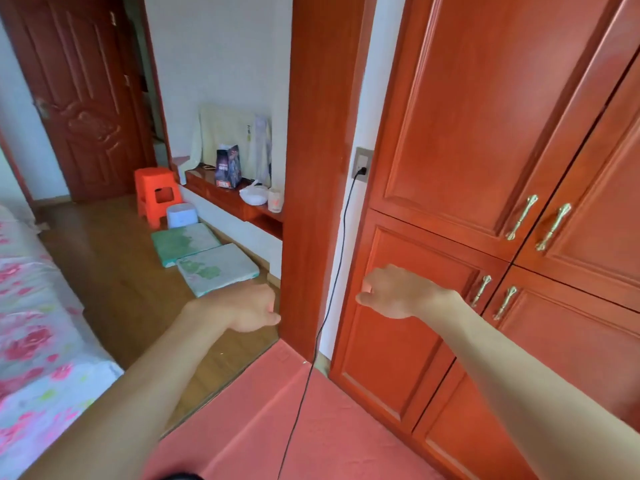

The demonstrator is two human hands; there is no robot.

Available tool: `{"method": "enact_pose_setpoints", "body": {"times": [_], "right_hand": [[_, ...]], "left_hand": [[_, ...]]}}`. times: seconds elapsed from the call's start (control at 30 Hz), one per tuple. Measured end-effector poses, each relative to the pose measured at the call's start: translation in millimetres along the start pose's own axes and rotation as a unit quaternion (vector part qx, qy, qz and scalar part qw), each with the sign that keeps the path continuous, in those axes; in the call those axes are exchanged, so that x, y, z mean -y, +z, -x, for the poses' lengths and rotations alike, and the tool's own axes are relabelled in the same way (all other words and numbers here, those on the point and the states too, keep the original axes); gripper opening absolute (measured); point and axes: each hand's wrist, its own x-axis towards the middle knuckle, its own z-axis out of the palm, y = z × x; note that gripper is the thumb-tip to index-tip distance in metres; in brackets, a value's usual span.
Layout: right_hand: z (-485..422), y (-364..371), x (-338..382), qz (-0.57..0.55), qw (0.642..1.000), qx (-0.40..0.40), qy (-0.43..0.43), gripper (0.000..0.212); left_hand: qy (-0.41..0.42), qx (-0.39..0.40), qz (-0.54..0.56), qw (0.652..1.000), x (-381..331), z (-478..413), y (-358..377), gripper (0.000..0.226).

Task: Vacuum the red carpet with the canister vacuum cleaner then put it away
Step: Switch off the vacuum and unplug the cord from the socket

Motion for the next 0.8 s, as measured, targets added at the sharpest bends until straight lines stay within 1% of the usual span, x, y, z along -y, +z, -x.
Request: {"method": "enact_pose_setpoints", "body": {"times": [0.07, 0.2, 0.37, 0.53, 0.7, 0.8], "right_hand": [[-24, -10, -11, 0.016, 0.999, 0.016, 0.024, 0.039], [-70, -35, -34, 0.041, 0.997, 0.009, 0.062, 0.039], [-124, -52, -54, 0.045, 0.996, 0.012, 0.078, 0.04], [-180, -60, -78, 0.024, 0.998, 0.006, 0.058, 0.041], [-247, -70, -121, 0.029, 0.999, -0.019, 0.037, 0.036], [-294, -74, -152, 0.055, 0.998, -0.016, 0.015, 0.041]], "left_hand": [[0.014, 0.005, 0.011, 1.0, 6, -39, -8, 0.042], [0.038, 0.023, 0.012, 0.999, 16, -102, -21, 0.037], [0.05, 0.032, 0.02, 0.998, 28, -162, -35, 0.038], [0.051, 0.031, 0.007, 0.998, 22, -220, -58, 0.034], [0.047, 0.008, 0.009, 0.999, -5, -301, -73, 0.044], [0.056, 0.01, 0.013, 0.998, -30, -350, -77, 0.033]]}}
